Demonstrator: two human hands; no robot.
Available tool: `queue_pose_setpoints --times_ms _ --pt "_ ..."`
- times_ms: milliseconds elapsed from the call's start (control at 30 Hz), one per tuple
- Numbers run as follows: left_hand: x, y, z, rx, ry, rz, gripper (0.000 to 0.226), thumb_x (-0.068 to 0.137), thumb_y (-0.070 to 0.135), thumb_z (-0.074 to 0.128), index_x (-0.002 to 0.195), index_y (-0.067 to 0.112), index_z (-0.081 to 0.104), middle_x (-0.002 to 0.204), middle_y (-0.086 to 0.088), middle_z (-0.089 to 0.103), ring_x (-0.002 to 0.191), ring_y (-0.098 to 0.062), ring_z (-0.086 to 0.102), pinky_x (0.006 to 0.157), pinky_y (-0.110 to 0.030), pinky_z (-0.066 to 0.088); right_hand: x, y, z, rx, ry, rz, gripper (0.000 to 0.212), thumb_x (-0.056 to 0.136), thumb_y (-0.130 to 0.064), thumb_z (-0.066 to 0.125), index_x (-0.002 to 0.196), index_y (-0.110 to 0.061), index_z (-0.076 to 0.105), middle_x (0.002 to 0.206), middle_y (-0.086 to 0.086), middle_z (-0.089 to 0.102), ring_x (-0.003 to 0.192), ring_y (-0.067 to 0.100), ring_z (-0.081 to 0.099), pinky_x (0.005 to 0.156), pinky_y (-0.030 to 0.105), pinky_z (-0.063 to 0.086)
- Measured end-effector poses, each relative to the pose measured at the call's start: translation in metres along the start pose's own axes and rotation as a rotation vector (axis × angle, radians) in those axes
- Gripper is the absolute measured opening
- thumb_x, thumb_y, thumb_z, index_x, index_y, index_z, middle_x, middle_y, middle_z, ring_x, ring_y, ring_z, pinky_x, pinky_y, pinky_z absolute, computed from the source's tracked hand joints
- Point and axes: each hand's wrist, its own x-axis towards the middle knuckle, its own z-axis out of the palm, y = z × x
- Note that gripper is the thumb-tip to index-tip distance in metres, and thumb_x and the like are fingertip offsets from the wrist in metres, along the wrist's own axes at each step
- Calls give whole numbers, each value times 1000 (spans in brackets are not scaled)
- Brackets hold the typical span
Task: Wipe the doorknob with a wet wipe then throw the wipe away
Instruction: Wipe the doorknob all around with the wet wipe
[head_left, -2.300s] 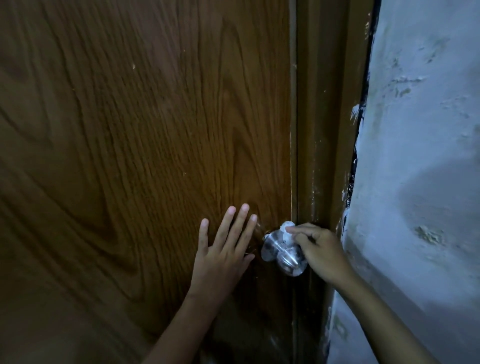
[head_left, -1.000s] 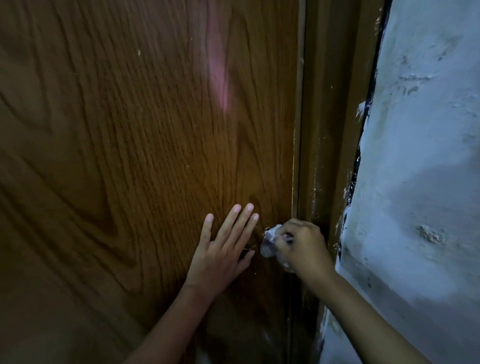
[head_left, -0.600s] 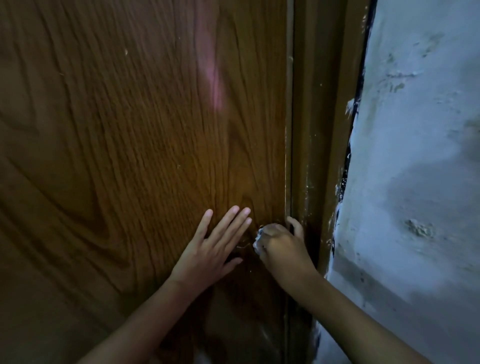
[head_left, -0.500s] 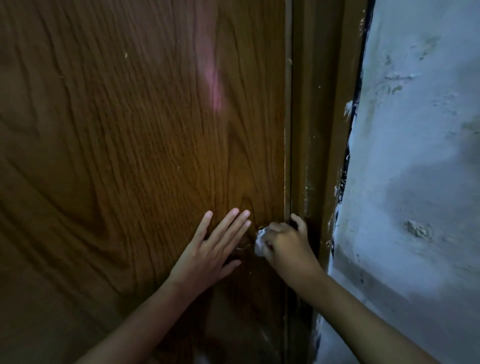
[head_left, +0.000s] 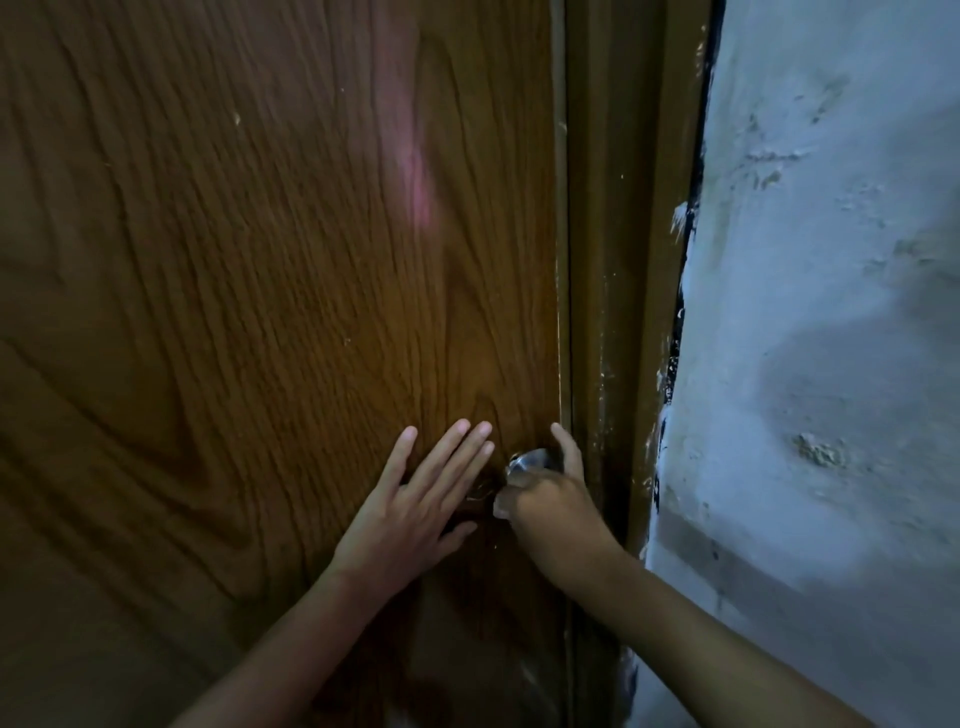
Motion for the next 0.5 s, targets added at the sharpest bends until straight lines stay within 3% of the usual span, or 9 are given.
queue_pose_setpoints --times_ms 67,133,167,267,367,433,500 --pt "0 0 0 -7 -2 -13 80 87 57 15 146 4 4 154 -19 -9 141 -28 6 113 -54 -2 1 6 -5 -104 173 -18 13 83 -13 57 84 -12 69 91 7 72 98 20 63 107 40 6" --pt "0 -1 -1 -12 -8 -17 80 87 57 16 146 5 6 154 -19 -9 141 -27 7 113 -54 -2 1 5 -14 -6 234 67 15 85 -18 55 83 -16 69 92 2 71 96 16 63 107 35 -8" --pt "1 -1 -1 -16 -8 -16 80 87 57 17 146 5 6 154 -20 -9 141 -25 8 113 -54 -2 3 7 -15 59 256 108 17 87 -17 52 87 -15 69 97 2 70 98 16 62 108 31 -7" --pt "1 -1 -2 -19 -16 -9 79 87 58 18 147 7 9 156 -16 -2 141 -21 9 113 -55 -5 6 14 -19 221 325 257 16 88 -12 52 91 -12 68 101 6 70 100 19 61 114 36 17" --pt "0 -1 -3 -32 -26 -13 81 86 60 22 146 7 11 155 -6 8 140 -20 12 113 -54 -4 7 21 -19 378 345 369 13 86 -7 57 92 -12 67 101 9 70 94 23 63 91 36 49" --pt "0 -1 -2 -31 -21 -19 81 86 60 22 146 6 10 155 -8 5 140 -20 12 113 -54 -4 8 23 -20 454 342 421 12 85 -6 58 90 -12 67 99 8 70 88 20 63 79 29 52" --pt "0 -1 -2 -29 -18 -22 81 86 59 21 146 5 9 156 -12 -1 141 -21 12 113 -55 -4 9 20 -21 468 337 405 11 84 -8 58 88 -12 68 96 8 71 88 21 64 86 35 52"
